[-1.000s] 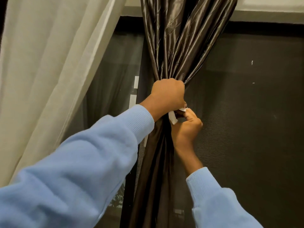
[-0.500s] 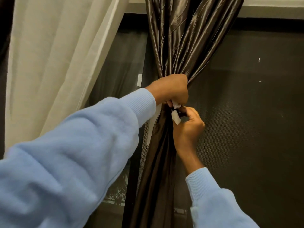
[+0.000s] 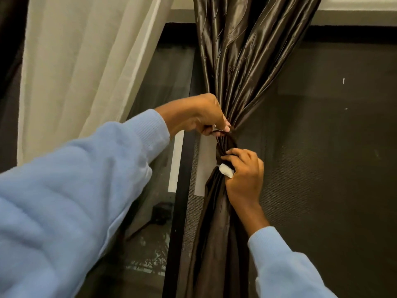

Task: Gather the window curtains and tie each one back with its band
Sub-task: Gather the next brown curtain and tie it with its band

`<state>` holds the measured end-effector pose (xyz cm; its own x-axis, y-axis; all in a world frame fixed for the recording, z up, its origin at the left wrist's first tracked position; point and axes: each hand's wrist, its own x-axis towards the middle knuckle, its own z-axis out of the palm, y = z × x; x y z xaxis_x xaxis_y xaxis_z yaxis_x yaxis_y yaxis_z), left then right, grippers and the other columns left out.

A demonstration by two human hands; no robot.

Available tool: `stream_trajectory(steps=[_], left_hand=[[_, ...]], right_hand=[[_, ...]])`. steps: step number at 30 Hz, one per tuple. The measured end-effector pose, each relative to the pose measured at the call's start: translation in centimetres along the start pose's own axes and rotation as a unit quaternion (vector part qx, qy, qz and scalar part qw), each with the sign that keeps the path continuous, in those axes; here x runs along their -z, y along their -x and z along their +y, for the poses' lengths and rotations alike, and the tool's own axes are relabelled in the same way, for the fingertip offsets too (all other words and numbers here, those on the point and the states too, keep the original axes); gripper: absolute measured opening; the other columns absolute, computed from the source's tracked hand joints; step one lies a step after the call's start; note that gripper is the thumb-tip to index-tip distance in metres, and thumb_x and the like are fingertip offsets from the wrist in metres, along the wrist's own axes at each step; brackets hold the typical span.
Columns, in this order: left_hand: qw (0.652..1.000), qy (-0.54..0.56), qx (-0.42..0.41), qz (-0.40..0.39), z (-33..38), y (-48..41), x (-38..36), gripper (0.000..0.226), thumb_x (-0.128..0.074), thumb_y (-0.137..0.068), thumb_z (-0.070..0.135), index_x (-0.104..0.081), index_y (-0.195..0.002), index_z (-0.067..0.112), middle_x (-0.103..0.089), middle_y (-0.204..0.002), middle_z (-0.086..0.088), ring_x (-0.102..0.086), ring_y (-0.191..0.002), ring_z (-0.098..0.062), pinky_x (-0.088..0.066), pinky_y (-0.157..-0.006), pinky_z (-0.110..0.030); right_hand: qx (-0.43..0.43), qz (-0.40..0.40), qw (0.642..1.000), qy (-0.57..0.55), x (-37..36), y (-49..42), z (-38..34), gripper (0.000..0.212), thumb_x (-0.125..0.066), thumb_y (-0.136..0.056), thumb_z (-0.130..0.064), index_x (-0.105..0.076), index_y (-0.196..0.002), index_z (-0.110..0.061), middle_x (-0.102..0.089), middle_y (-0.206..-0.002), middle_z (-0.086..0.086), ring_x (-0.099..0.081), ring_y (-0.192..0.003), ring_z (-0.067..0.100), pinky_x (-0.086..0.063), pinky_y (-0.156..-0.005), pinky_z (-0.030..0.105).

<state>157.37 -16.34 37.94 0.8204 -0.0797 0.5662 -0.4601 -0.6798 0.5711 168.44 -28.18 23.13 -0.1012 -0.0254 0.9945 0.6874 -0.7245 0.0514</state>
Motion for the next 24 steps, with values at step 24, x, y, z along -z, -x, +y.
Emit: stream_trajectory(steps=[24], left_hand=[[0.945, -0.071, -0.287, 0.141, -5.9, -1.1, -2.7, 0.013, -0.065, -0.087, 0.007, -0.072, -0.097, 0.005, -0.068, -0.084, -0.002, -0.062, -0.073, -0.003, -0.047, -0.068, -0.010]], right_hand=[[-0.019, -0.124, 0.979, -0.158, 3.2, -9.2, 1.7, 0.004, -0.060, -0.095, -0.026, -0.062, -0.097, -0.024, -0.067, -0.086, -0.010, -0.064, -0.082, 0.010, -0.054, -0.071, 0.047]])
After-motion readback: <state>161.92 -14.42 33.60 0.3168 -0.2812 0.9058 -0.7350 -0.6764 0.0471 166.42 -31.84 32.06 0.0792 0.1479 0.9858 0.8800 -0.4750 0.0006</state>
